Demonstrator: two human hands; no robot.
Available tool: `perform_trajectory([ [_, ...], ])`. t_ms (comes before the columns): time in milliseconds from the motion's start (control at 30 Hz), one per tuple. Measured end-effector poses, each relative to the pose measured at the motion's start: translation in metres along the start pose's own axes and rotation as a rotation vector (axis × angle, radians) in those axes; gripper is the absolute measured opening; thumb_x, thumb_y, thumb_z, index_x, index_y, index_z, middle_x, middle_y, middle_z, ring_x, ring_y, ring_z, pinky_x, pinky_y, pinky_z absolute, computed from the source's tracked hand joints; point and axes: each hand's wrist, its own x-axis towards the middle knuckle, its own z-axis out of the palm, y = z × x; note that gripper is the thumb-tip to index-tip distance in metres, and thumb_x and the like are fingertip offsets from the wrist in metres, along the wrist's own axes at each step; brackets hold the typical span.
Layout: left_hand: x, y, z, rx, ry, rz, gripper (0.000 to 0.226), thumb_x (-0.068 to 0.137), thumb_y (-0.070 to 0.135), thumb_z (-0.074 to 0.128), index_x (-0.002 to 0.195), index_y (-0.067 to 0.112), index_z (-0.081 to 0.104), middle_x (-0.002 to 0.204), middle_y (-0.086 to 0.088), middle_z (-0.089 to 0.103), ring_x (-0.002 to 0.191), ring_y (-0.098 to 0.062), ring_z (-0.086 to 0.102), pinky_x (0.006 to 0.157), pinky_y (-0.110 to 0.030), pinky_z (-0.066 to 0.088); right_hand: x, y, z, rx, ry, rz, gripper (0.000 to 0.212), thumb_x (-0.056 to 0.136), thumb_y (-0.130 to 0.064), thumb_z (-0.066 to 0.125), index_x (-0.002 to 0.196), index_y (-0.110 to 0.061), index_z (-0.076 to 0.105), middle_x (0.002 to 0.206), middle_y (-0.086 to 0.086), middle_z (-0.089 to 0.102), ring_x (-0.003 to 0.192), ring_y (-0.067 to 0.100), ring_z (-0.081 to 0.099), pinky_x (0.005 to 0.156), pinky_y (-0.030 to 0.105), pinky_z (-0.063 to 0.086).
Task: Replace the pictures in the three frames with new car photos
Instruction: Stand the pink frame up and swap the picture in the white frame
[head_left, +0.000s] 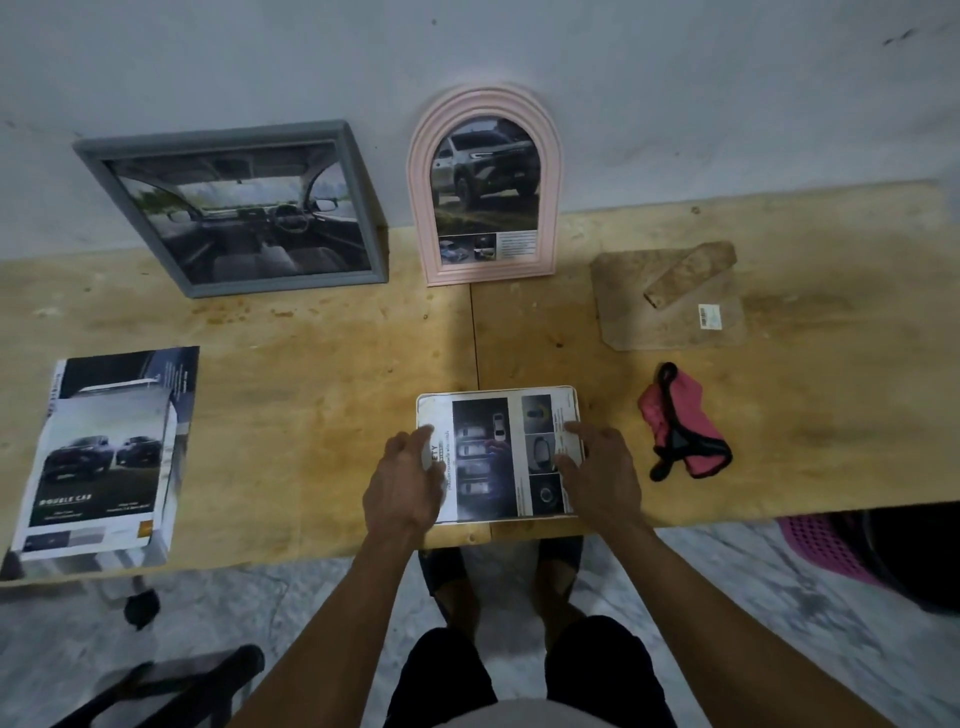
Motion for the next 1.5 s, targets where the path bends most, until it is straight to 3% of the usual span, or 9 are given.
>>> perform_trajectory([
  [167, 0.001, -0.003, -0.012, 0.078, 0.053, 0.032, 0.053, 0.096, 0.05, 0.052, 0.142, 0.025, 0.044, 0.136, -0.006, 0.048, 0.119, -0.028, 0.052, 0.079, -0.04, 0.051, -0.002, -0.01, -0.004, -0.014, 0.053, -0.012, 0.045, 0.091, -0.028, 0.063, 0.135, -0.025, 0.052, 0.131, 0.007, 0.049, 0.114, 0.026, 0.054, 0.084, 0.039, 0.053],
  [300, 0.021, 0.021, -0.025, -0.017, 0.111, 0.083, 0.052, 0.094, 0.048, 0.057, 0.139, 0.025, 0.049, 0.129, -0.007, 0.052, 0.118, -0.028, 0.054, 0.082, -0.041, 0.052, 0.015, -0.021, -0.026, -0.014, 0.11, -0.042, 0.038, 0.092, -0.031, 0.054, 0.129, -0.021, 0.053, 0.127, 0.006, 0.052, 0.109, 0.025, 0.055, 0.085, 0.036, 0.047],
  [567, 0.073, 0.153, -0.013, -0.125, 0.022, 0.191, 0.055, 0.092, 0.035, 0.068, 0.139, 0.012, 0.052, 0.124, -0.012, 0.062, 0.106, -0.027, 0.062, 0.08, -0.028, 0.046, 0.099, -0.004, -0.124, 0.096, 0.239, -0.01, 0.041, 0.089, -0.02, 0.06, 0.13, -0.018, 0.054, 0.123, 0.01, 0.055, 0.107, 0.025, 0.056, 0.077, 0.028, 0.037],
  [733, 0.103, 0.224, 0.025, -0.265, -0.062, 0.074, 0.054, 0.087, 0.037, 0.074, 0.131, 0.013, 0.056, 0.106, -0.003, 0.064, 0.1, -0.021, 0.061, 0.082, -0.023, 0.045, 0.168, 0.034, -0.174, 0.101, 0.202, 0.132, 0.046, 0.088, -0.024, 0.058, 0.133, -0.014, 0.053, 0.13, 0.014, 0.054, 0.118, 0.031, 0.053, 0.091, 0.034, 0.043],
  [833, 0.121, 0.25, 0.049, -0.258, -0.103, 0.033, 0.048, 0.083, 0.041, 0.077, 0.118, 0.012, 0.061, 0.109, -0.006, 0.068, 0.101, -0.025, 0.065, 0.089, -0.034, 0.055, 0.199, 0.045, -0.192, 0.031, 0.178, 0.124, 0.047, 0.089, -0.017, 0.055, 0.134, -0.002, 0.052, 0.136, 0.017, 0.054, 0.127, 0.033, 0.047, 0.106, 0.039, 0.038],
  [1033, 0.144, 0.282, 0.072, -0.227, -0.104, 0.001, 0.026, 0.078, 0.035, 0.075, 0.09, 0.014, 0.066, 0.098, -0.007, 0.068, 0.092, -0.027, 0.065, 0.082, -0.036, 0.057, 0.23, 0.048, -0.202, 0.012, 0.147, 0.164, 0.043, 0.085, -0.019, 0.06, 0.124, -0.001, 0.06, 0.123, 0.022, 0.059, 0.119, 0.041, 0.051, 0.103, 0.046, 0.04],
  [1133, 0.153, 0.291, 0.076, -0.373, -0.108, -0.103, 0.022, 0.077, 0.022, 0.078, 0.091, 0.01, 0.067, 0.097, -0.006, 0.07, 0.095, -0.029, 0.067, 0.087, -0.038, 0.058, 0.239, 0.049, -0.199, 0.163, 0.149, 0.259, 0.047, 0.08, -0.033, 0.058, 0.12, -0.008, 0.06, 0.116, 0.017, 0.065, 0.113, 0.036, 0.058, 0.096, 0.042, 0.048],
  [1300, 0.157, 0.292, 0.078, -0.56, -0.08, -0.259, 0.026, 0.065, 0.034, 0.074, 0.083, 0.018, 0.066, 0.092, -0.004, 0.07, 0.098, -0.028, 0.069, 0.094, -0.042, 0.057, 0.247, 0.049, -0.2, 0.291, 0.167, 0.323, 0.052, 0.084, -0.049, 0.062, 0.12, -0.011, 0.06, 0.115, 0.013, 0.066, 0.107, 0.03, 0.062, 0.086, 0.031, 0.048],
  [1500, 0.142, 0.283, 0.066, -0.629, -0.002, -0.282, 0.015, 0.083, 0.013, 0.073, 0.097, 0.013, 0.068, 0.085, 0.002, 0.068, 0.083, -0.014, 0.064, 0.082, -0.023, 0.054, 0.228, 0.04, -0.215, 0.413, 0.061, 0.314, 0.047, 0.084, -0.043, 0.071, 0.117, -0.012, 0.059, 0.09, -0.002, 0.057, 0.062, -0.002, 0.049, 0.043, 0.011, 0.035],
])
